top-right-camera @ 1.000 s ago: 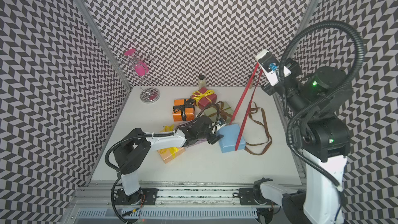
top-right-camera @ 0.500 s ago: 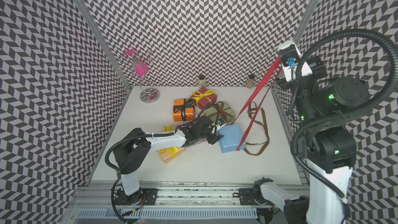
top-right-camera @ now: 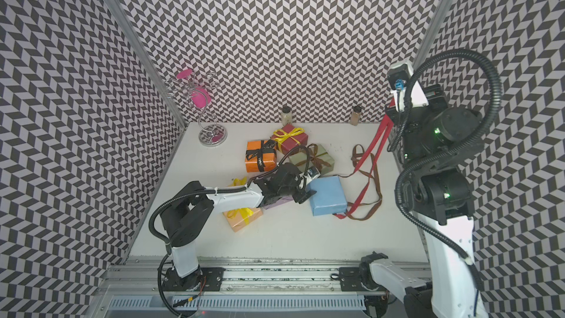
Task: Untie the ribbon bows on the gift boxes
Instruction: Pull the ribbon from the gift box, then place the ribbon at the center of the board.
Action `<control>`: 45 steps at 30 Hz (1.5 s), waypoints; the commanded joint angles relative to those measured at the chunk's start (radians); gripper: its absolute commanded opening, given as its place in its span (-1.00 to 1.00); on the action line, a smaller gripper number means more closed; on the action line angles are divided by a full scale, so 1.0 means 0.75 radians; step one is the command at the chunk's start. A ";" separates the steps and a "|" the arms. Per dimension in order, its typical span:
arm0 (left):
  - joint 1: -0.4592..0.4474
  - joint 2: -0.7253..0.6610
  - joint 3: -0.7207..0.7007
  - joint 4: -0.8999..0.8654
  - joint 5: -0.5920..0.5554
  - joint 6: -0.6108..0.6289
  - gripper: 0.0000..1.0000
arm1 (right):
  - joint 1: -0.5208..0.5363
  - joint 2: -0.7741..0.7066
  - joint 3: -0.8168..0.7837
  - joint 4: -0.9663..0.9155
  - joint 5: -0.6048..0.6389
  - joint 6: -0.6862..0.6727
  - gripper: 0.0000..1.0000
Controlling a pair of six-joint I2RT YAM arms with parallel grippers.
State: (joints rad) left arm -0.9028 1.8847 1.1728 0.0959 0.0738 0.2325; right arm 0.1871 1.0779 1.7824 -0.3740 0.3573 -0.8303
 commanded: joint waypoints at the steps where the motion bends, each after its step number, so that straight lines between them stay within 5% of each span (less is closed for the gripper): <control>1: 0.007 -0.030 0.015 -0.042 0.002 0.014 0.49 | -0.004 -0.083 0.040 0.230 0.123 -0.039 -1.00; 15: 0.038 -0.033 0.008 -0.044 0.003 0.005 0.49 | -0.006 0.003 0.349 0.391 0.161 -0.141 -1.00; 24: 0.119 -0.153 0.079 -0.114 0.082 0.008 0.50 | -0.030 -0.032 -0.178 0.335 0.147 0.020 -1.00; 27: 0.163 -0.219 0.121 -0.166 0.117 0.024 0.50 | -0.134 0.041 -0.280 0.257 0.026 0.163 -1.00; 33: 0.281 -0.387 0.109 -0.214 0.195 0.054 0.52 | -0.498 0.252 -0.366 0.190 -0.525 0.441 -1.00; 39: 0.380 -0.435 0.046 -0.207 0.222 0.015 0.53 | -0.540 0.497 -0.244 0.156 -0.675 0.585 -1.00; 45: 0.388 -0.407 0.089 -0.235 0.210 0.004 0.53 | -0.558 0.823 0.146 0.012 -0.739 0.676 -1.00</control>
State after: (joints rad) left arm -0.6086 1.5700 1.2217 -0.0494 0.2104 0.2417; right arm -0.2199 1.6337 1.7863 -0.3477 -0.1322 -0.3988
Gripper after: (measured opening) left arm 0.764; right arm 0.048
